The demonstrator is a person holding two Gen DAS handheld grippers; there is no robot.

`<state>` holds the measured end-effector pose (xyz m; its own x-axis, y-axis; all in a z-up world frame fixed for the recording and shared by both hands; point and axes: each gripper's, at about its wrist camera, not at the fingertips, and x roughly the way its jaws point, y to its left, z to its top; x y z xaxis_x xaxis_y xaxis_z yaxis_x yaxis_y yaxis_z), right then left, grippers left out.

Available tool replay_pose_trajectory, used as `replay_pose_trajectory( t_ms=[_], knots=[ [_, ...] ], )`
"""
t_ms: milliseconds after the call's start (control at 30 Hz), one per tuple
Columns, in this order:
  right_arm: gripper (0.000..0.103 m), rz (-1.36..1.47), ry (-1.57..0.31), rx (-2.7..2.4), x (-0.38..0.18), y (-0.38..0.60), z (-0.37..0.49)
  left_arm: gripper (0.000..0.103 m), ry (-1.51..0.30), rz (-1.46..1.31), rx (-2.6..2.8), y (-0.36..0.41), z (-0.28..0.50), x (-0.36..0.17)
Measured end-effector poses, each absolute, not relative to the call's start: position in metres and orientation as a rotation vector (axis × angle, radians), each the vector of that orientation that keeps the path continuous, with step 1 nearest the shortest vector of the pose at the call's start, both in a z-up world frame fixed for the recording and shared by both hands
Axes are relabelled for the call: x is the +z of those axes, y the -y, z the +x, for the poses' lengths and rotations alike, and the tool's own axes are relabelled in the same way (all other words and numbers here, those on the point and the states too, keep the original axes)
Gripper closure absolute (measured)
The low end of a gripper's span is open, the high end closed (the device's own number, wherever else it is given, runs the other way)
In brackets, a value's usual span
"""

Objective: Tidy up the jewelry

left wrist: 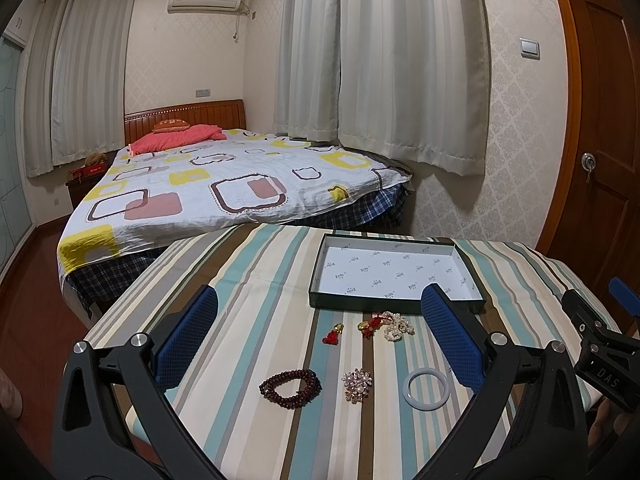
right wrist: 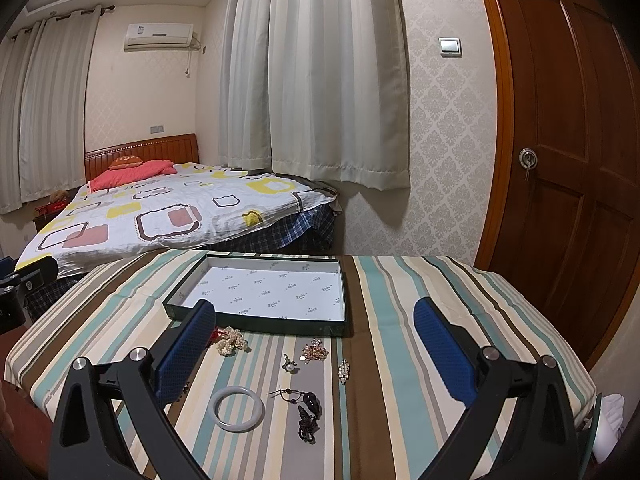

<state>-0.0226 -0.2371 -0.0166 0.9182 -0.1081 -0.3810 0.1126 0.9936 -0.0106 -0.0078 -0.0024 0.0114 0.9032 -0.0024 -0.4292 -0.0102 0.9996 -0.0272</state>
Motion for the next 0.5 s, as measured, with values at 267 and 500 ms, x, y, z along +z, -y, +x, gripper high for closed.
replay_pose_trajectory(
  t_ms=[267, 500],
  knots=[
    [0.006, 0.011, -0.391, -0.114, -0.0168, 0.2370, -0.0224, 0.004, -0.442, -0.028, 0.004, 0.0025, -0.0078, 0.0098],
    [0.006, 0.010, -0.391, -0.114, -0.0168, 0.2366, -0.0226, 0.004, -0.442, -0.028, 0.005, 0.0030, -0.0077, 0.0100]
  ],
)
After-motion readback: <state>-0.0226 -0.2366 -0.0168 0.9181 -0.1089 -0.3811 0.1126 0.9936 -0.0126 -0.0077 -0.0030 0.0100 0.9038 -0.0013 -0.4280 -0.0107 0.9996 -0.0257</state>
